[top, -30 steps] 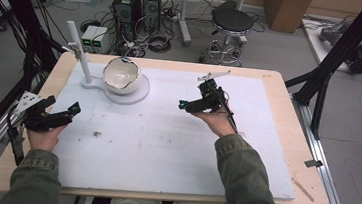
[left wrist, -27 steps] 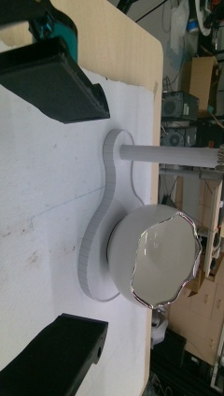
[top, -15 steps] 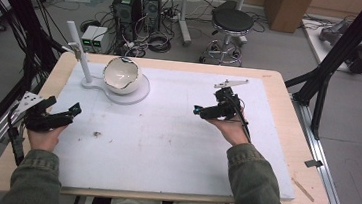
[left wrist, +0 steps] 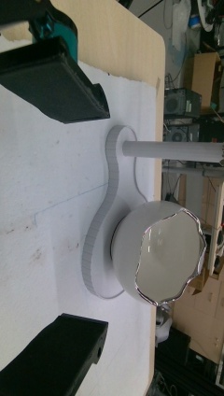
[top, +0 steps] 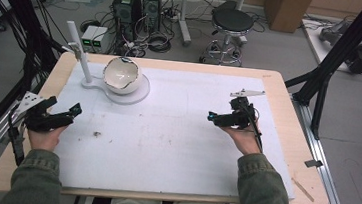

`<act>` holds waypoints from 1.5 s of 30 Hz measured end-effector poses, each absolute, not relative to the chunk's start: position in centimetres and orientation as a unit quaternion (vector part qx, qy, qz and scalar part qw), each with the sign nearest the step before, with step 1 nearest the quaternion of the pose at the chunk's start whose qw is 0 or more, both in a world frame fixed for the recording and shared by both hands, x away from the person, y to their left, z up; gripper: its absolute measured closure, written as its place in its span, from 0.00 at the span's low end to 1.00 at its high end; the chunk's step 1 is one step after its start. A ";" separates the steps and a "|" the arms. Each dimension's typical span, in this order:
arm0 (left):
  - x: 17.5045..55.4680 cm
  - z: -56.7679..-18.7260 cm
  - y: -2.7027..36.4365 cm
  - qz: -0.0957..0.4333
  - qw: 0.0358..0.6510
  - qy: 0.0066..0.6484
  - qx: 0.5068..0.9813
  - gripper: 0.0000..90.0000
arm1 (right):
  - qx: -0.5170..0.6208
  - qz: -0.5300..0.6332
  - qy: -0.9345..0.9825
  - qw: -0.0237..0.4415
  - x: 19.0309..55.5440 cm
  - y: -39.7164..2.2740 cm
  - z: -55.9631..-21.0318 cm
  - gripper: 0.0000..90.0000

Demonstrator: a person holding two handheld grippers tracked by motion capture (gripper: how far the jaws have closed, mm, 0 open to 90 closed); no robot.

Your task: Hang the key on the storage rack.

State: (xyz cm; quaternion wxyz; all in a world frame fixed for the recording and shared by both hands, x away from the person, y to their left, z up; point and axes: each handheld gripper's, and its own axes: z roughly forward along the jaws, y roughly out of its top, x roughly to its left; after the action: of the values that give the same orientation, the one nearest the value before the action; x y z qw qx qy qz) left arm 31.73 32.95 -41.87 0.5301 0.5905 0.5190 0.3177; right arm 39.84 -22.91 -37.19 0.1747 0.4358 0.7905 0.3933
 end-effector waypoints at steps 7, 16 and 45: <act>31.7 -41.8 32.9 0.317 0.528 0.518 0.593 0.02 | 0.452 0.396 0.776 0.196 38.8 -24.7 -37.6 0.01; 31.8 -41.9 32.8 0.315 0.529 0.519 0.592 0.02 | 0.473 0.397 0.753 0.227 37.4 -27.1 -38.6 0.01; 31.9 -42.0 32.8 0.312 0.531 0.517 0.594 0.02 | 0.521 0.455 0.653 0.309 34.1 -31.2 -39.6 0.01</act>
State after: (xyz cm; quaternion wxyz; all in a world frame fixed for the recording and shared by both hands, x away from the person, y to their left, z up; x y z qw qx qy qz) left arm 31.92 32.75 -41.97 0.5308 0.5940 0.5175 0.3124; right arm 34.12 -31.16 -39.56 0.3088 0.5206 0.6533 0.4549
